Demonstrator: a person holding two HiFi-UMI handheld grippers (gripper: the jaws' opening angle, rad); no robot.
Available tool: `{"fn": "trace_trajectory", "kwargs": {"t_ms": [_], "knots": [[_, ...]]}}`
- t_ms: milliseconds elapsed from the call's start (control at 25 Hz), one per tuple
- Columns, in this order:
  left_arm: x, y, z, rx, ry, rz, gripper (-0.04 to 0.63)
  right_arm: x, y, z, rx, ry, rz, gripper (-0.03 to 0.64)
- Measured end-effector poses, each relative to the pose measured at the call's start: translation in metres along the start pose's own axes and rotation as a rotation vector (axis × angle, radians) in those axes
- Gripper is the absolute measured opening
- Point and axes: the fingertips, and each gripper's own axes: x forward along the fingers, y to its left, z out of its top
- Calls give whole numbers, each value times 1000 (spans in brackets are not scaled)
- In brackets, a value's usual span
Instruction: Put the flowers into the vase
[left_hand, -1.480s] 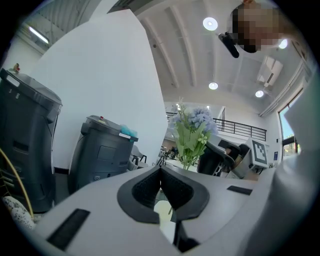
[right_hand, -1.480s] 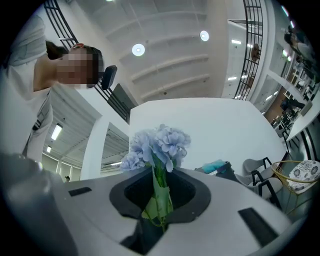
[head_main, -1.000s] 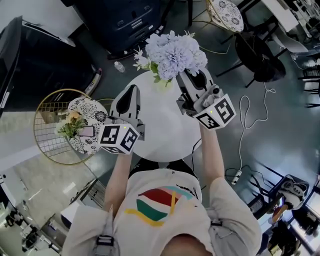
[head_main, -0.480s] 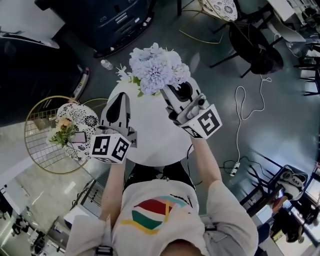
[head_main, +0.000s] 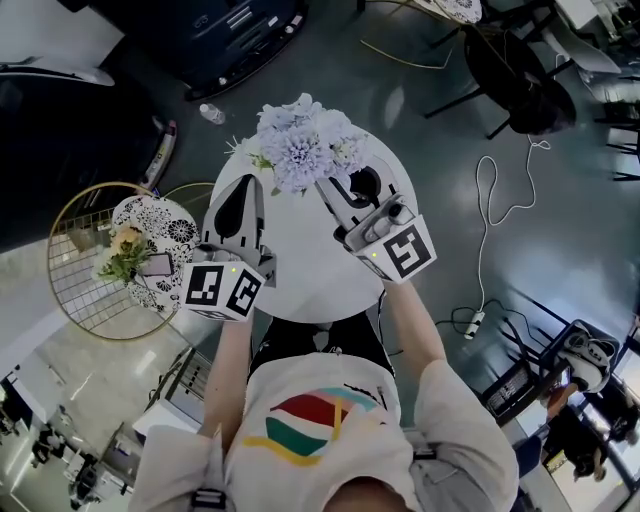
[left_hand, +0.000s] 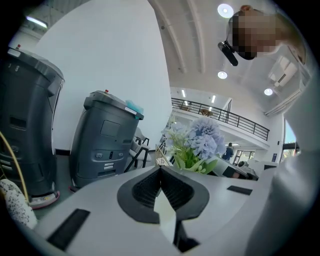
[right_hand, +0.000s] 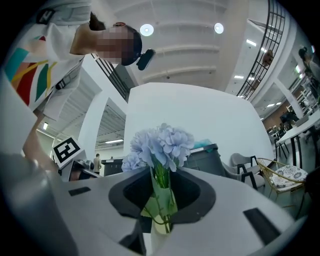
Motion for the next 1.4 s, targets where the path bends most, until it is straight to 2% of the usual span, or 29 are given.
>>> {"fn": "trace_trajectory", "kwargs": {"t_ms": [320,640,920,1120,1280,1400], "knots": [[-2,-2,-1,-3,1,-2,6,-1,11,-5,-75,46,17,138],[-9,-6,-1,-6,-5,-5,6,-8,9,-2,-132,36,-48,196],[-15,-7,-3,-19,-12,1,6,-14,14,-8,-176,68,-49,207],[-16,-8,-6,-20,-7,-5,6,-17,14,-12,-171,80,-71,215],[-15,-9,-8,-21,-1,-13,6,-20,10,-13,-160,74,-111,276],[-16,-9,-9,-23,2,-17,6,-23,9,-14,-147,71,-124,282]]}}
